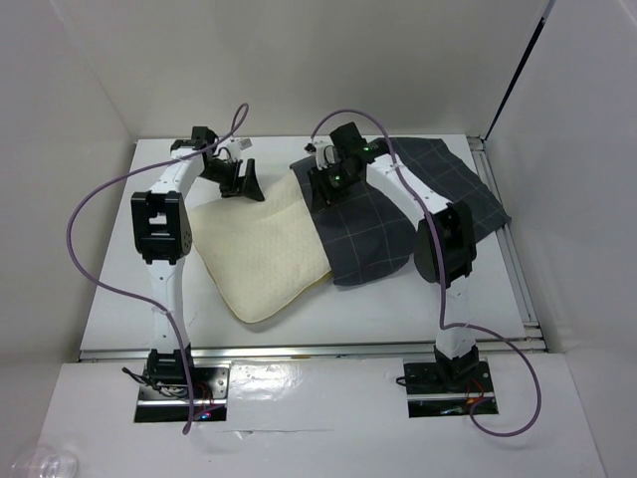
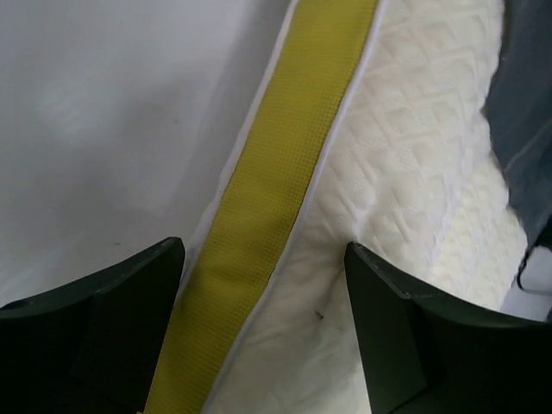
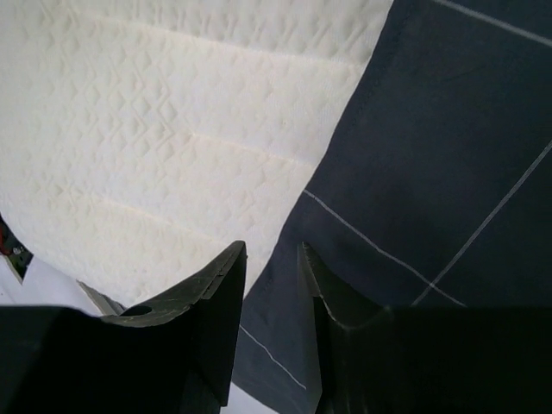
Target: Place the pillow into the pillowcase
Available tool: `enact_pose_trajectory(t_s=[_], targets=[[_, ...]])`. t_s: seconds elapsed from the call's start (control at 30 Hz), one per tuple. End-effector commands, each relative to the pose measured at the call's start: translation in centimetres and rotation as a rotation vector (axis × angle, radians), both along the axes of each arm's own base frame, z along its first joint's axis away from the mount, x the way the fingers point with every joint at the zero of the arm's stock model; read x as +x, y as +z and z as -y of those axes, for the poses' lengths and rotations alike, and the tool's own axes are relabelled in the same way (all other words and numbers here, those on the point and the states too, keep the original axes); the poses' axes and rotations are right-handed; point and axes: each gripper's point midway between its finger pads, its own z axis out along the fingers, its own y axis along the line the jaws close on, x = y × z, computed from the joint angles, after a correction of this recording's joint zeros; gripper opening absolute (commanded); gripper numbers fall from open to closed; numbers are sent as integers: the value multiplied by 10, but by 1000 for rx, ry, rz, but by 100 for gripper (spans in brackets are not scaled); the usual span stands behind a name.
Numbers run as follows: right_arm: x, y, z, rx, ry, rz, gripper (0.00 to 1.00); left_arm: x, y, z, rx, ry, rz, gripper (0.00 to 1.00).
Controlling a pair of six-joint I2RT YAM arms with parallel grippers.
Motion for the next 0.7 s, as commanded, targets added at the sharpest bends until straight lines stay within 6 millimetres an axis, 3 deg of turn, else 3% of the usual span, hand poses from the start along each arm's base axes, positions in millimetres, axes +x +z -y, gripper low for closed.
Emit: enact_pose_trajectory(t_s=[0.0,0.13,0.27,0.43,0.47,0.53,0.67], targets=[[0,22,0,13,7,72,38,-27,21,22,-180,-154,-15,89],[-4,17,-3,5,17,55,38,-41,4,1,-222,-115,-65,89],[-4,12,-3,0,17,46,38,-42,22,-17,-216,-77,-40,92],[-2,10,-12,8,32,45,38,-63,28,-42,-124,-95,-8,94],[-3,9,-16,9,41,45,38,-66,38,-45,-118,-95,16,95],[-7,9,-21,9,54,45,38,-72,34,-58,-100,-74,13,96],[-13,9,-29,9,72,45,38,-89,34,-57,-193,-96,-65,96]])
